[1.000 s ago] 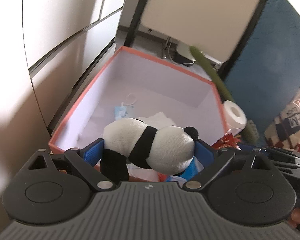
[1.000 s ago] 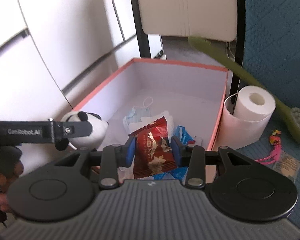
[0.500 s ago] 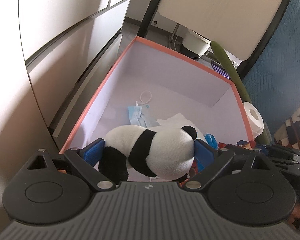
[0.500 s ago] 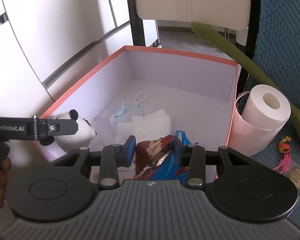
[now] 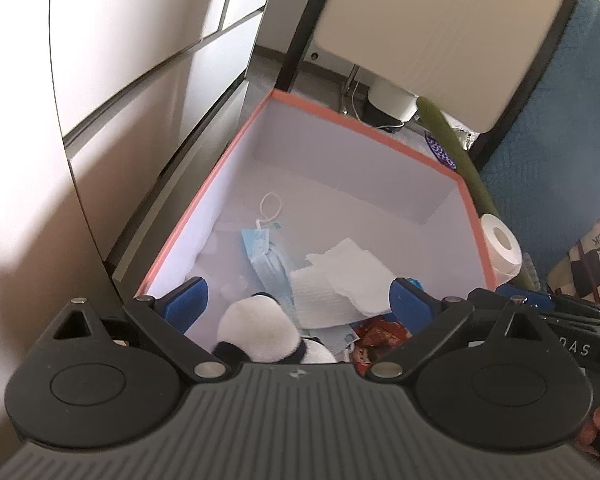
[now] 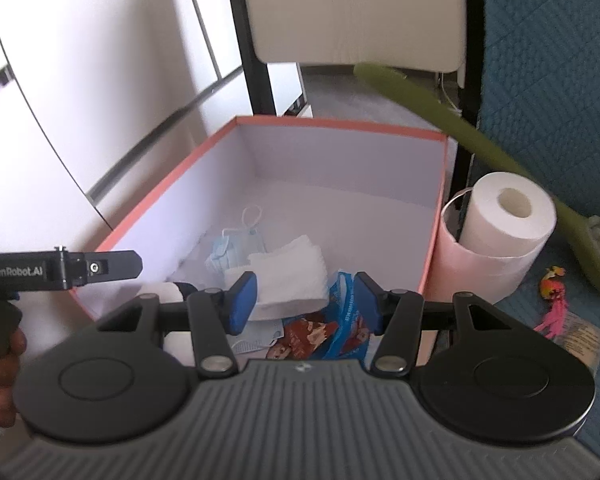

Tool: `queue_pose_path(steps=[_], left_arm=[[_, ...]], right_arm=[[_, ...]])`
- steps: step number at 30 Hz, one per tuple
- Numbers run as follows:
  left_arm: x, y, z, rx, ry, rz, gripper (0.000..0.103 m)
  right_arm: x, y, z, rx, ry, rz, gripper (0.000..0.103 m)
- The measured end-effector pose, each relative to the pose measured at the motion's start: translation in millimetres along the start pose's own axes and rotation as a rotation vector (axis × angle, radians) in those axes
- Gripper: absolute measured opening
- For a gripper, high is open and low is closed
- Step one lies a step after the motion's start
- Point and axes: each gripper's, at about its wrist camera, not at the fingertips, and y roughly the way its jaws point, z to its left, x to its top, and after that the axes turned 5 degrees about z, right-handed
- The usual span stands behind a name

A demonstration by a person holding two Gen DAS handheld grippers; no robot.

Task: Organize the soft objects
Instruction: 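Open the left gripper to drop the panda while the right gripper releases the packet, then withdraw both open grippers from the box back over the chair seat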

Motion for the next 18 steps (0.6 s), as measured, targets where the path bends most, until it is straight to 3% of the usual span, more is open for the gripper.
queue_pose_path(steps=[18], left_arm=[[-39, -62, -74, -0.048, 0.072, -0.054, 0.099]], right_arm=[[-37, -83, -25, -0.035, 0.031, -0.078, 0.056]])
